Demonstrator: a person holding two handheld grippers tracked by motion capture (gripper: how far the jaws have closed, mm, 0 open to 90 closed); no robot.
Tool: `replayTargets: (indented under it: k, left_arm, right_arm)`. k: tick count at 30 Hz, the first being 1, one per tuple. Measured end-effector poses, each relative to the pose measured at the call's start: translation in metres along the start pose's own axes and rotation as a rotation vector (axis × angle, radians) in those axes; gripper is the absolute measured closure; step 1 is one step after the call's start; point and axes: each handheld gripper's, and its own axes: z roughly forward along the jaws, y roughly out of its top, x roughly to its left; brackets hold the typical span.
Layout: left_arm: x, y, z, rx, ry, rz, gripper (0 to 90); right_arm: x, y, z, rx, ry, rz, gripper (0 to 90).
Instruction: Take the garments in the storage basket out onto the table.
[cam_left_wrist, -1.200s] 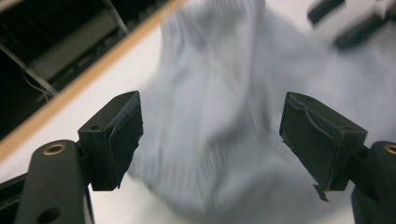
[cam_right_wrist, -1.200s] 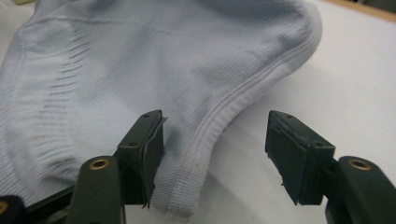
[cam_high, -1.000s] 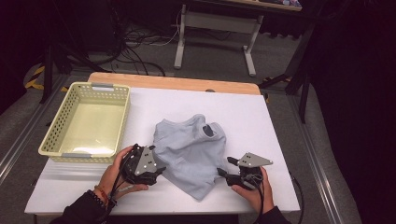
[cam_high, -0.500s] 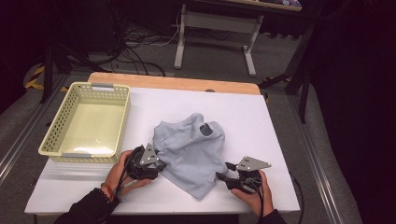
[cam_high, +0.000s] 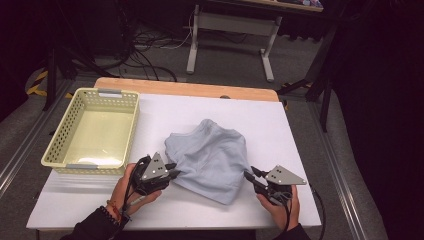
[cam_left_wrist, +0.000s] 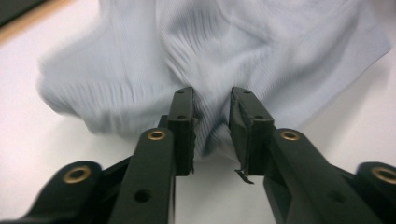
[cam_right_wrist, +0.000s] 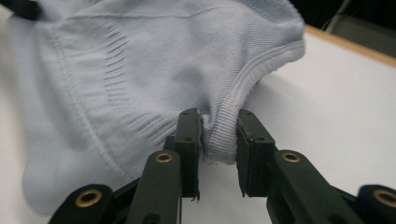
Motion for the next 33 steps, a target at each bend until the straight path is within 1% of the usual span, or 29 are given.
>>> replayTargets:
  k: [1, 2, 3, 4, 5, 6, 7, 8, 9, 10, 11, 12, 13, 14, 15, 17, 19, 20, 21, 22, 23, 25, 27, 28, 29, 30, 31, 32, 33]
  left_arm:
    - [0.000, 0.003, -0.009, -0.037, 0.013, -0.004, 65.5]
    - [0.001, 0.003, -0.014, -0.062, 0.010, -0.003, 60.9]
    - [0.001, 0.002, -0.018, -0.081, 0.023, 0.000, 56.5]
    - [0.001, 0.002, -0.018, -0.081, 0.023, 0.000, 52.8]
    - [0.003, 0.001, -0.020, -0.070, 0.046, -0.007, 50.5]
    - [0.005, -0.001, -0.020, -0.070, 0.049, -0.023, 47.6]
    - [0.005, -0.001, -0.020, -0.070, 0.049, -0.023, 43.9]
    - [0.007, -0.003, -0.018, -0.057, 0.060, -0.031, 43.9]
    - [0.009, -0.005, -0.016, -0.044, 0.072, -0.032, 39.3]
    - [0.009, -0.006, -0.014, -0.033, 0.076, -0.029, 37.8]
    - [0.011, -0.010, -0.009, -0.010, 0.064, -0.015, 35.5]
    - [0.011, -0.010, -0.009, -0.010, 0.064, -0.015, 34.7]
    - [0.011, -0.014, -0.002, 0.026, 0.072, 0.002, 33.8]
    - [0.011, -0.014, -0.002, 0.026, 0.072, 0.002, 32.9]
    - [0.012, -0.017, 0.003, 0.041, 0.053, -0.006, 31.9]
    - [0.011, -0.018, 0.010, 0.064, 0.052, 0.004, 31.8]
    - [0.010, -0.020, 0.020, 0.086, 0.030, 0.023, 30.3]
    - [0.010, -0.020, 0.020, 0.086, 0.030, 0.023, 30.0]
    - [0.010, -0.022, 0.026, 0.098, 0.012, 0.030, 29.2]
    - [0.009, -0.023, 0.030, 0.107, 0.006, 0.036, 29.2]
    - [0.006, -0.025, 0.038, 0.134, -0.003, 0.066, 29.2]
    - [0.005, -0.028, 0.047, 0.154, -0.025, 0.081, 30.2]
    - [0.005, -0.028, 0.049, 0.146, -0.030, 0.085, 33.6]
    - [0.005, -0.027, 0.050, 0.143, -0.042, 0.089, 33.6]
    - [0.005, -0.026, 0.052, 0.142, -0.046, 0.099, 36.6]
    - [0.005, -0.025, 0.053, 0.139, -0.068, 0.121, 45.0]
    - [0.005, -0.025, 0.053, 0.139, -0.068, 0.121, 48.2]
    - [0.004, -0.024, 0.055, 0.137, -0.081, 0.126, 52.9]
    - [0.003, -0.023, 0.057, 0.136, -0.083, 0.137, 56.3]
  right_arm:
    - [-0.002, 0.000, -0.002, -0.007, -0.011, 0.006, 73.7]
    - [-0.004, 0.000, -0.004, -0.016, -0.023, 0.007, 73.9]
    - [-0.006, 0.000, -0.006, -0.022, -0.034, 0.011, 74.1]
    - [-0.006, 0.000, -0.006, -0.022, -0.034, 0.011, 74.1]
    - [-0.011, -0.002, -0.007, -0.020, -0.068, 0.018, 74.2]
    - [-0.012, -0.003, -0.007, -0.022, -0.077, 0.024, 74.5]
    - [-0.012, -0.003, -0.007, -0.022, -0.077, 0.024, 74.5]
    - [-0.014, -0.004, -0.008, -0.027, -0.084, 0.032, 75.2]
    - [-0.019, -0.006, -0.007, -0.021, -0.115, 0.031, 75.2]
    - [-0.020, -0.007, -0.006, -0.012, -0.127, 0.031, 74.2]
    - [-0.023, -0.008, -0.005, -0.002, -0.142, 0.037, 73.6]
    - [-0.023, -0.008, -0.005, -0.002, -0.142, 0.037, 73.6]
    - [-0.028, -0.014, -0.003, 0.008, -0.153, 0.056, 72.0]
    - [-0.028, -0.014, -0.003, 0.008, -0.153, 0.056, 72.0]
    - [-0.032, -0.018, -0.002, 0.014, -0.173, 0.078, 70.9]
    - [-0.035, -0.019, -0.003, 0.003, -0.167, 0.102, 66.3]
    - [-0.037, -0.020, -0.005, -0.003, -0.176, 0.115, 60.0]
    - [-0.037, -0.020, -0.005, -0.003, -0.176, 0.115, 60.0]
    - [-0.036, -0.020, -0.006, -0.010, -0.169, 0.120, 54.3]
    - [-0.035, -0.020, -0.006, -0.010, -0.167, 0.119, 52.3]
    - [-0.033, -0.020, -0.007, -0.006, -0.156, 0.111, 51.0]
    - [-0.028, -0.020, -0.007, 0.005, -0.137, 0.100, 50.6]
    - [-0.026, -0.020, -0.007, 0.013, -0.135, 0.096, 50.2]
    - [-0.023, -0.019, -0.008, 0.024, -0.156, 0.088, 49.4]
    - [-0.021, -0.018, -0.009, 0.023, -0.162, 0.082, 49.5]
    - [-0.017, -0.016, -0.014, 0.000, -0.150, 0.073, 52.8]
    - [-0.015, -0.015, -0.016, -0.002, -0.144, 0.067, 55.3]
    - [-0.012, -0.015, -0.017, -0.004, -0.104, 0.058, 57.5]
    - [-0.009, -0.016, -0.018, -0.001, -0.080, 0.046, 58.2]
